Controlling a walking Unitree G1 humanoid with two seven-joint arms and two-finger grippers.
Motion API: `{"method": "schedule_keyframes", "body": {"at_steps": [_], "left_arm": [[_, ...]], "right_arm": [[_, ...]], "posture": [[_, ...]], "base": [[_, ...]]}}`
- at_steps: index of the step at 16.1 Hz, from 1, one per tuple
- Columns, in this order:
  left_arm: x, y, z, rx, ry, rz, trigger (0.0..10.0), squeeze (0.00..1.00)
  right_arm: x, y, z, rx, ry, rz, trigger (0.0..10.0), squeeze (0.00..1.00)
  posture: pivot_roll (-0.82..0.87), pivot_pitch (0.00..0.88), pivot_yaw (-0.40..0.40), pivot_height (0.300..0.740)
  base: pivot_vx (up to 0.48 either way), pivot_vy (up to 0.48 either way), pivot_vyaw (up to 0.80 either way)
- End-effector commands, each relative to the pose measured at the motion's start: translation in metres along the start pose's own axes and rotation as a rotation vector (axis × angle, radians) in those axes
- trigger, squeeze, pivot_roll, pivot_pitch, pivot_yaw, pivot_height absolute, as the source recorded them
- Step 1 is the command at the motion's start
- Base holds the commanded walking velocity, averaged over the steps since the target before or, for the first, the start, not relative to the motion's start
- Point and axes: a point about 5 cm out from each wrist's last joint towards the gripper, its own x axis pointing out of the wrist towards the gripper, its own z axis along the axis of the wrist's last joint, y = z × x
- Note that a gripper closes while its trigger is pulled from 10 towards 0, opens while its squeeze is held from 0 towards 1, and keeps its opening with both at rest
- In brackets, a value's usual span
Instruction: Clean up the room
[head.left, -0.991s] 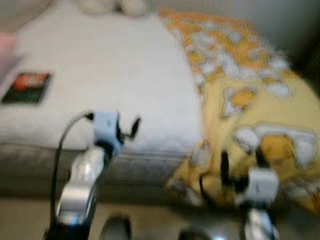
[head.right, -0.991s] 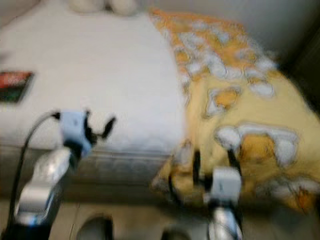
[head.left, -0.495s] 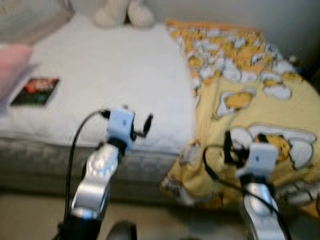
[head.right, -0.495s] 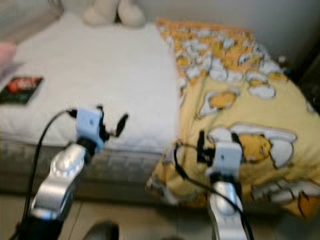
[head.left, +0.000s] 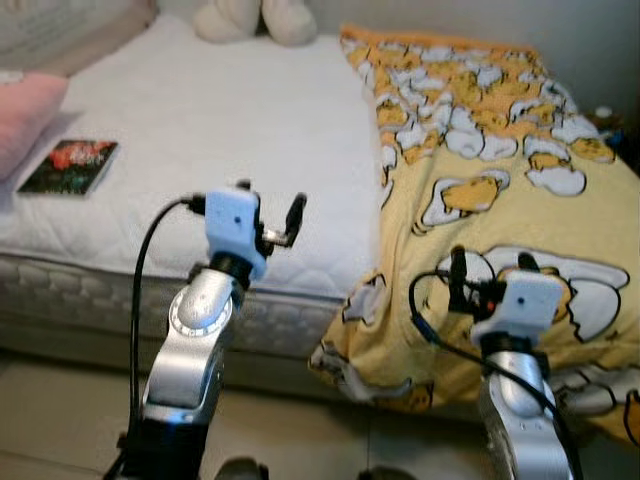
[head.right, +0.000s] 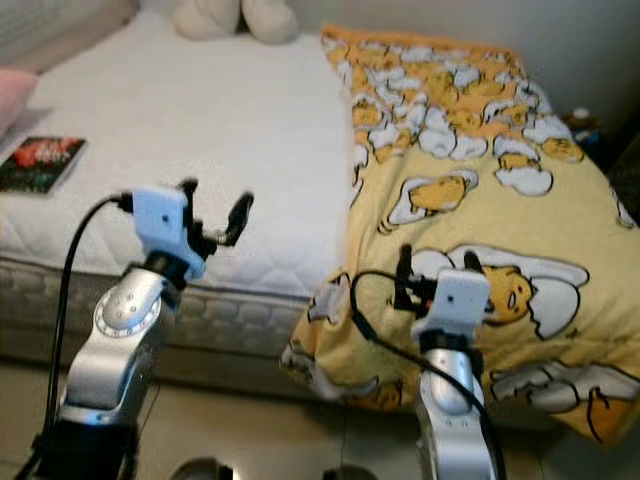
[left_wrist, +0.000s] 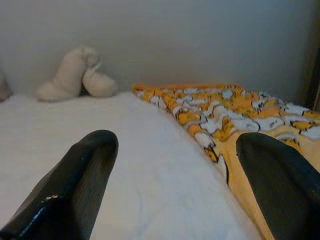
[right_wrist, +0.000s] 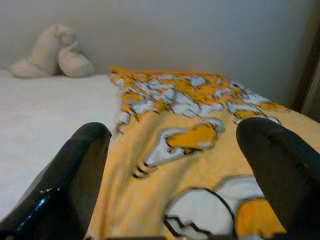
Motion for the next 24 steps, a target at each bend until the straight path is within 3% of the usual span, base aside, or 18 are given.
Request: {"method": "schedule_keyframes", "body": {"at_steps": [1, 4, 11, 14, 17, 20, 24], "left_arm": [[0.002, -0.002, 0.002, 0.004, 0.0, -0.014, 10.0, 0.0], [0.008, -0.01, 0.014, 0.042, -0.038, -0.078, 10.0, 0.0], [0.009, -0.011, 0.012, 0.032, -0.029, -0.089, 10.0, 0.0], [0.008, -0.008, 0.005, 0.023, 0.02, -0.065, 10.0, 0.0], [0.002, -0.005, 0.006, 0.032, 0.026, -0.072, 10.0, 0.0], [-0.011, 0.003, 0.006, 0.072, 0.07, -0.088, 10.0, 0.0], [-0.023, 0.02, 0.01, 0.115, 0.114, -0.077, 10.0, 0.0]], "right_arm": [[0.005, -0.001, 0.009, 0.01, -0.038, -0.011, 10.0, 0.0], [0.016, -0.009, 0.017, 0.008, -0.065, -0.041, 10.0, 0.0], [0.043, -0.017, 0.017, 0.029, -0.029, -0.058, 10.0, 0.0], [0.058, -0.017, -0.007, 0.089, 0.136, -0.083, 10.0, 0.0], [0.067, -0.02, -0.019, 0.092, 0.198, -0.114, 10.0, 0.0], [0.076, -0.004, -0.041, 0.095, 0.303, -0.11, 10.0, 0.0], [0.084, 0.002, -0.06, 0.011, 0.419, -0.163, 10.0, 0.0]], "posture": [[0.06, 0.0, -0.032, 0.699], [0.05, 0.0, -0.023, 0.699], [0.06, 0.0, -0.024, 0.699], [0.08, 0.0, -0.028, 0.699], [0.11, 0.009, -0.016, 0.699], [0.17, 0.06, 0.025, 0.699], [0.23, 0.11, 0.056, 0.699]], "base": [[0.48, 0.0, 0.0], [0.48, 0.0, 0.0], [0.475, 0.0, 0.0], [0.0, 0.0, 0.0], [0.0, 0.0, 0.0], [0.0, 0.0, 0.0], [0.0, 0.0, 0.0]]}}
